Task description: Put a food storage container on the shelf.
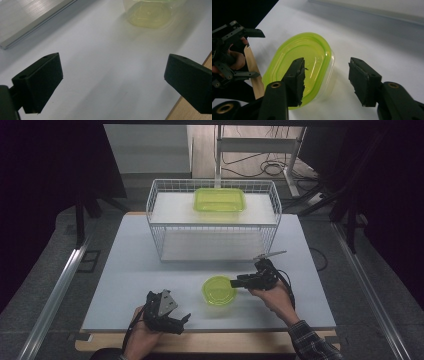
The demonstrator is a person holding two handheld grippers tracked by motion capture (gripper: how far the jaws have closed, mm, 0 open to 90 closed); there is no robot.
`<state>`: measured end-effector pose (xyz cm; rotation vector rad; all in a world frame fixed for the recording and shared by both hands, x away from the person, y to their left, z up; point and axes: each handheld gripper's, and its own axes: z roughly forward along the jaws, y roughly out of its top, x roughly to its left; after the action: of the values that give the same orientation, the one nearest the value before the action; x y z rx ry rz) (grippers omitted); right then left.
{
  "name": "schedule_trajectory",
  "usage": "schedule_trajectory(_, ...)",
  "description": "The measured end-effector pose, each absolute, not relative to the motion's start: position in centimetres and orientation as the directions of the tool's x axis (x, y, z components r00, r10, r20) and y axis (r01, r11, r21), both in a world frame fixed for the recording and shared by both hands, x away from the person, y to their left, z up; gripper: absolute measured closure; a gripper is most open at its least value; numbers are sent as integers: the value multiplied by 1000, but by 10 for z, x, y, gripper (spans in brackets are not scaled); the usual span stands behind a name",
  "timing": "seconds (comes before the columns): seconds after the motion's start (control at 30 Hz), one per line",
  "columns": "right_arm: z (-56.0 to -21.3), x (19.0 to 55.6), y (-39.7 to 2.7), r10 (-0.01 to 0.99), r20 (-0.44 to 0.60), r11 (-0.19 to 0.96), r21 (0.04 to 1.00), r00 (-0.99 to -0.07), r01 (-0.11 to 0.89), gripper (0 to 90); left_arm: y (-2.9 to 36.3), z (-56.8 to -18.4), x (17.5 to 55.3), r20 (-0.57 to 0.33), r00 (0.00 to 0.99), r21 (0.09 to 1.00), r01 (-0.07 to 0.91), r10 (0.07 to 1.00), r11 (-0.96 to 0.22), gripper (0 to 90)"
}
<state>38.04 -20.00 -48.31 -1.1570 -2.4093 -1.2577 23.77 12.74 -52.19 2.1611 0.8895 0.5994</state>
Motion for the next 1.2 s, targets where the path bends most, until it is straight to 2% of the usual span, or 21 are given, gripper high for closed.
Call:
schedule_trajectory(0.27, -493, 390, -195, 531, 556, 339, 552, -639, 762, 573, 126, -522, 237, 150, 659, 753, 407, 737, -518, 18)
schedule_trajectory(0.37, -496, 392, -195, 525, 581, 331, 533, -622, 778, 634, 126, -522, 237, 153, 660, 752, 405, 736, -520, 17)
schedule_trajectory(0.43, -497, 394, -195, 511, 610, 319, 519, -606, 793, 715, 126, -522, 237, 154, 661, 752, 404, 735, -521, 17)
schedule_trajectory(0.53, -497, 395, -197, 492, 648, 310, 495, -582, 812, 792, 126, -522, 237, 155, 661, 752, 403, 734, -521, 17)
schedule_trajectory(0.6, -497, 394, -196, 468, 672, 308, 484, -574, 819, 802, 126, -522, 237, 156, 660, 754, 401, 735, -520, 17)
schedule_trajectory(0.73, -491, 391, -195, 473, 652, 322, 498, -593, 805, 805, 126, -522, 237, 156, 660, 755, 400, 735, -519, 18)
schedule_trajectory(1.2, -463, 389, -205, 465, 650, 257, 551, -602, 794, 805, 126, -521, 236, 159, 659, 757, 397, 735, -520, 17)
